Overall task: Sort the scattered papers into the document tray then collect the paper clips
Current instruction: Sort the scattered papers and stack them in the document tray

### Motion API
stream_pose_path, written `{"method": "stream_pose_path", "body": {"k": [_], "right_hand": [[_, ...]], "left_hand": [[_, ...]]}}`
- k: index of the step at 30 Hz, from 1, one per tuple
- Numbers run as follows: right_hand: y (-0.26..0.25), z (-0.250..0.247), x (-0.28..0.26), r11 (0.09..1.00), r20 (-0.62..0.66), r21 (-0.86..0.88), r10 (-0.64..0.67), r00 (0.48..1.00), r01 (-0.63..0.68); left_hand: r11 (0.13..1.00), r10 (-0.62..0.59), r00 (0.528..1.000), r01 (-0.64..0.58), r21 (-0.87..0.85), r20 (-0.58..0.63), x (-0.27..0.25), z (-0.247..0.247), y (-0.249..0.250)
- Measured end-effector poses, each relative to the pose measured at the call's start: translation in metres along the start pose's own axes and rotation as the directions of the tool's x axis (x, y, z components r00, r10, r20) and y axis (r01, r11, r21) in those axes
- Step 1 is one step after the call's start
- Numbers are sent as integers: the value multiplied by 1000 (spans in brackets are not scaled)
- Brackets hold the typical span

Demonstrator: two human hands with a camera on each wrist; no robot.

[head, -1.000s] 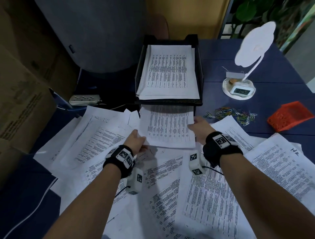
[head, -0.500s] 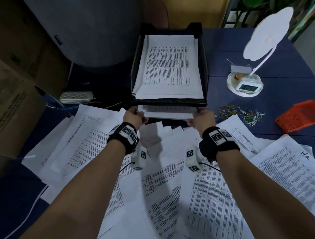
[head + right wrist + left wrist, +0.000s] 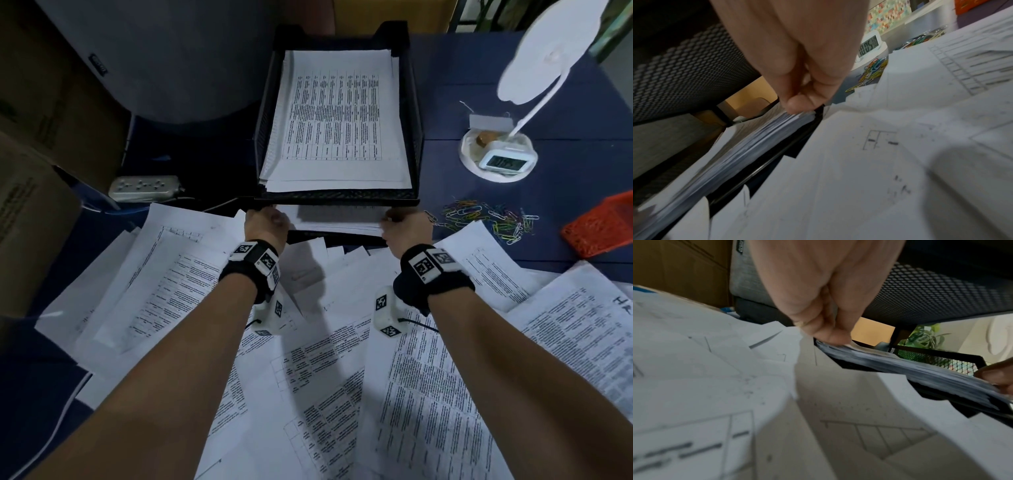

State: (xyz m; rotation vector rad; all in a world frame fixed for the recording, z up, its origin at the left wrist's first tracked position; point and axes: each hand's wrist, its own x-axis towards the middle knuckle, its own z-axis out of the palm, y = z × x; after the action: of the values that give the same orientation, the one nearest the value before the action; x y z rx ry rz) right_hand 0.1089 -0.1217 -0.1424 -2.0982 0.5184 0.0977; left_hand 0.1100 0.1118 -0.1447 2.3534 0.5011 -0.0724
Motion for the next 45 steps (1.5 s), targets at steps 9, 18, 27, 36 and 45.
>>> {"method": "stream_pose_path", "body": {"k": [9, 18, 27, 36, 45], "right_hand": [[28, -35, -41, 998, -50, -53, 29, 998, -31], [88, -87, -92, 962, -62, -208, 166, 984, -176], [126, -116, -125, 830, -27, -483, 302, 953, -277], [134, -124, -141, 778, 28, -615, 185, 982, -129], [129, -126, -143, 755, 30, -653, 99, 995, -55]], "left_hand": [[999, 31, 999, -32, 34, 37, -44, 7, 0], [966, 184, 924, -234, 114, 334, -134, 36, 9], [973, 96, 874, -182, 139, 477, -189, 71, 29], [999, -12, 866, -10, 42, 500, -202, 85, 36], [990, -11, 897, 72, -120, 442, -211, 74, 32]]}}
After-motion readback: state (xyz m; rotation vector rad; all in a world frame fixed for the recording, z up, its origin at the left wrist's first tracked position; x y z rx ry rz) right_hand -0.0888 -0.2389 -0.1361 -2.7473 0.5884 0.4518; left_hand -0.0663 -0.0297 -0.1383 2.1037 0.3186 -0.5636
